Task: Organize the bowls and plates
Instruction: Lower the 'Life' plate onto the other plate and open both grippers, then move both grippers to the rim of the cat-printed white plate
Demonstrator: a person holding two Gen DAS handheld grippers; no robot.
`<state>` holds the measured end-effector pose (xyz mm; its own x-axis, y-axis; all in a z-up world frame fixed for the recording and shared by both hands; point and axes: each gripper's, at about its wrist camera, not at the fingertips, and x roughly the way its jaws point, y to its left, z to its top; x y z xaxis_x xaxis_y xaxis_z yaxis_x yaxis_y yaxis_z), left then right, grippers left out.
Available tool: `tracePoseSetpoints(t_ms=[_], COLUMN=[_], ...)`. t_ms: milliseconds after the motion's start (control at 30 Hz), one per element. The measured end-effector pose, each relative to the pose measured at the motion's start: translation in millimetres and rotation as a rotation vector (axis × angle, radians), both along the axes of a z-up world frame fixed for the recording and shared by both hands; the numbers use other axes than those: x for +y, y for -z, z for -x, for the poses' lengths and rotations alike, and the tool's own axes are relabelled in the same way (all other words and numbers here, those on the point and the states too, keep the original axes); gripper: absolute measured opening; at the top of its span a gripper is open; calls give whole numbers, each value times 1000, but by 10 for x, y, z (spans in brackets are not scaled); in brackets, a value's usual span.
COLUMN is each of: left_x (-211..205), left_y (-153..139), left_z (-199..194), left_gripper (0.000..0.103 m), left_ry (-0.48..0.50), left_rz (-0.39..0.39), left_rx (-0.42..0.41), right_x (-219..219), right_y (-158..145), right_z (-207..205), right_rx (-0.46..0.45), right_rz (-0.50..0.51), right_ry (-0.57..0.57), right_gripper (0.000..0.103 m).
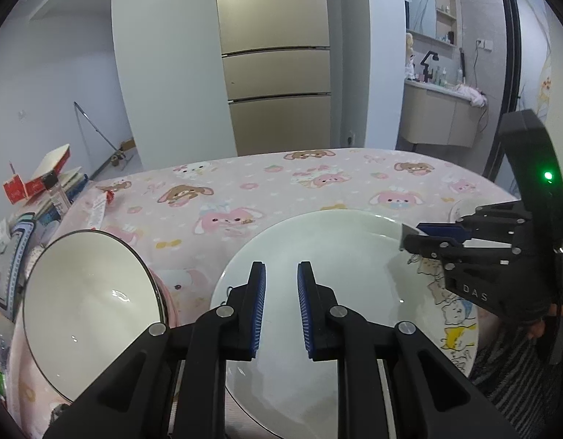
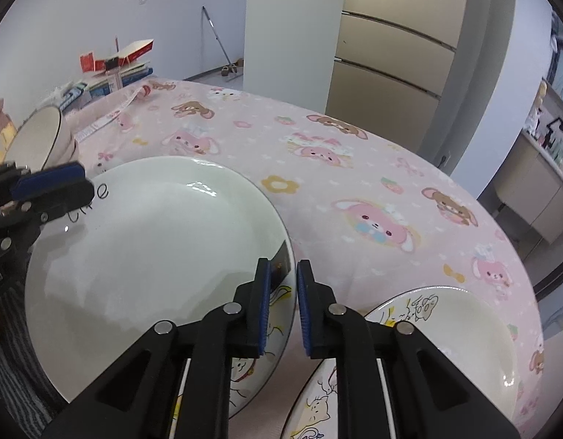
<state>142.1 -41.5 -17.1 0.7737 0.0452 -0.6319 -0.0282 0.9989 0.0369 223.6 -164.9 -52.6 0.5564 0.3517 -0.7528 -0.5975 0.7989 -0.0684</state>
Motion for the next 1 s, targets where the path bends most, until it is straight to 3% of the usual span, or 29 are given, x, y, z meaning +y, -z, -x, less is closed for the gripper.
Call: tracePoseSetpoints(t_ms=[200, 233, 333, 400, 467, 533, 667, 700, 833, 1000], left_x=[37, 43, 47, 34, 17, -9, -12, -3, 32, -16], left_y=[-15, -22, -27, -41, -62, -84, -151, -169, -248, -335], left_z=[38, 48, 66, 87, 114, 137, 202, 210, 267, 308], left_gripper=[19, 19, 21, 24, 39, 94, 97, 102, 103, 103], left_ry=[12, 13, 21, 29, 36, 39, 64, 64, 79, 96], left_rz=[40, 45, 55, 56, 48, 35, 51, 55, 86, 81], left_rx=[-10, -14, -12, -20, -34, -53, -97, -105, -146, -188], right_x=[-132, -137, -161, -169, -179, -187, -238, -269, -430, -638], right_y=[-71, -75, -100, -167, -257, -332, -451, -501, -732, -994], right_z=[-43, -54, -60, -14, 57, 109, 168, 188, 264, 330], right_rx=[25, 28, 12, -31, -95, -149, -239, -267, -353, -356], right_rz=[-90, -99, -110, -142, -172, -189, -209, -217, -255, -381], right_ry=[15, 19, 35, 6, -14, -12, 4, 13, 62, 85], right_gripper=[18, 24, 60, 74, 100, 103, 103, 103, 103, 103])
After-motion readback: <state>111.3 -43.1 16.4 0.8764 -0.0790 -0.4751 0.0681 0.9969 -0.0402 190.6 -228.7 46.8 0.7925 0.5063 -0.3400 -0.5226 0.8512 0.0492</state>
